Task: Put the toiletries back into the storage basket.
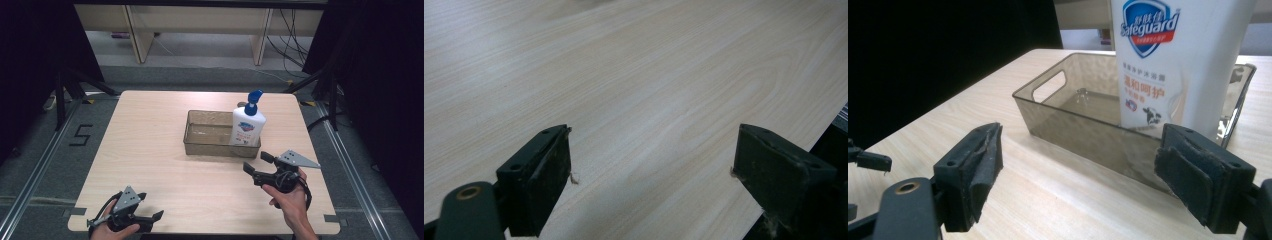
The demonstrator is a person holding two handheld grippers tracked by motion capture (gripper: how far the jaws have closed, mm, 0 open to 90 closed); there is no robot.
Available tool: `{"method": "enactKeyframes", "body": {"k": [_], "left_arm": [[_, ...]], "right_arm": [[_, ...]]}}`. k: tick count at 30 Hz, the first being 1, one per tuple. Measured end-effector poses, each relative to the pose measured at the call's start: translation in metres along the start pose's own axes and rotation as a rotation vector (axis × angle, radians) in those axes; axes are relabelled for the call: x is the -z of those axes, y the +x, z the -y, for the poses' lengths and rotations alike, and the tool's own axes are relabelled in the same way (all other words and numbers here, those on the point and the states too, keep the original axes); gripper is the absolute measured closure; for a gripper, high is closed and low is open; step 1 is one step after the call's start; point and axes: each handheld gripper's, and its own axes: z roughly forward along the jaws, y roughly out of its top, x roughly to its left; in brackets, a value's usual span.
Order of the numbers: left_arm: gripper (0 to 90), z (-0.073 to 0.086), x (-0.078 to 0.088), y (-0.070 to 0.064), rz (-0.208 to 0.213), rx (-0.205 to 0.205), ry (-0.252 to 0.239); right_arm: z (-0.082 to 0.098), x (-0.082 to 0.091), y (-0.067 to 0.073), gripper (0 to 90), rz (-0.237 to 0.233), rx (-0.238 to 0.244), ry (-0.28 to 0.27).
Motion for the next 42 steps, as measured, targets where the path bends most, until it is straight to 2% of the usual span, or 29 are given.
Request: {"method": "enactKeyframes", "body": {"k": [2,3,4,7,8,9,11,13,15,17,18,19,20,21,23,24,25,26,28,29,30,31,33,35,36,37,38,40,42], "left_arm": [[14.9,0.0,0.0,0.0,0.001,0.0,0.0],[14.9,0.0,0.0,0.0,0.001,0.0,0.0],[14.9,0.0,0.0,0.0,0.001,0.0,0.0],[14.9,0.0,0.0,0.0,0.001,0.0,0.0],[14.9,0.0,0.0,0.0,0.003,0.0,0.0],[14.9,0.0,0.0,0.0,0.004,-0.001,0.0],[14.9,0.0,0.0,0.0,0.004,0.0,0.0],[14.9,0.0,0.0,0.0,0.004,0.0,-0.001],[14.9,0.0,0.0,0.0,0.004,-0.001,0.0],[14.9,0.0,0.0,0.0,0.004,-0.001,0.0],[14.9,0.0,0.0,0.0,0.004,-0.001,0.0],[14.9,0.0,0.0,0.0,0.004,-0.001,0.0],[14.9,0.0,0.001,0.001,0.003,-0.008,0.006],[14.9,0.0,0.001,0.001,0.002,-0.009,0.008],[14.9,0.0,0.001,0.001,0.002,-0.009,0.009],[14.9,0.0,0.001,0.001,0.003,-0.009,0.009],[14.9,0.0,0.001,0.001,0.005,-0.01,0.009],[14.9,0.0,0.001,0.001,0.005,-0.01,0.009],[14.9,0.0,0.0,-0.001,0.005,0.006,-0.003],[14.9,0.0,0.0,-0.001,0.006,0.006,-0.004],[14.9,0.0,0.0,0.0,0.005,0.006,-0.004],[14.9,0.0,0.001,0.001,0.005,-0.01,0.01],[14.9,0.0,0.0,-0.001,0.004,0.007,-0.004],[14.9,0.0,0.0,-0.001,0.004,0.006,-0.004],[14.9,0.0,0.0,-0.001,0.005,0.007,-0.005],[14.9,0.0,0.0,0.0,0.005,0.006,-0.004],[14.9,0.0,0.001,0.001,0.004,-0.011,0.01],[14.9,0.0,0.001,0.001,0.003,-0.01,0.009],[14.9,0.0,0.0,-0.001,0.005,0.006,-0.004]], "right_arm": [[0.002,-0.001,0.0,18.9,-0.006,0.002,-0.003],[0.003,-0.001,0.002,18.7,0.001,-0.02,0.013],[0.004,-0.001,0.0,18.7,0.002,-0.001,0.008],[0.005,-0.001,0.001,18.5,-0.008,-0.003,0.009],[0.006,-0.001,0.003,18.4,-0.01,-0.03,0.018],[0.006,-0.002,0.002,18.3,-0.003,-0.003,0.011],[0.008,0.0,0.003,16.8,-0.002,-0.025,0.036],[0.009,0.0,0.001,15.5,0.004,0.002,0.034],[0.011,-0.001,0.003,15.2,-0.005,-0.018,0.024],[0.013,-0.001,0.002,15.2,-0.005,-0.006,0.028],[0.013,0.0,0.004,15.2,-0.003,-0.028,0.038],[0.014,0.0,0.003,15.2,0.008,-0.01,0.048],[0.014,0.002,0.003,15.2,-0.002,-0.007,0.048],[0.016,0.001,0.004,15.2,-0.015,-0.03,0.043],[0.017,0.002,0.004,15.2,-0.004,-0.015,0.042],[0.018,0.001,0.006,15.2,-0.007,-0.038,0.043],[0.018,0.002,0.004,15.2,-0.006,-0.01,0.041],[0.019,0.002,0.005,15.2,-0.016,-0.025,0.044],[0.02,0.003,0.005,15.2,-0.007,-0.006,0.05],[0.022,0.002,0.005,15.2,-0.011,-0.009,0.043],[0.023,0.003,0.008,15.2,-0.023,-0.052,0.055],[0.024,0.003,0.005,15.2,-0.012,-0.01,0.051],[0.026,0.003,0.006,15.2,-0.016,-0.025,0.063],[0.028,0.004,0.007,15.2,-0.017,-0.034,0.065],[0.029,0.004,0.006,15.2,-0.017,-0.012,0.06],[0.03,0.004,0.009,15.2,-0.028,-0.053,0.074],[0.031,0.005,0.006,15.2,-0.022,-0.005,0.076],[0.033,0.003,0.006,15.2,-0.039,0.003,0.064],[0.034,0.006,0.007,15.2,-0.022,-0.003,0.086]]}}
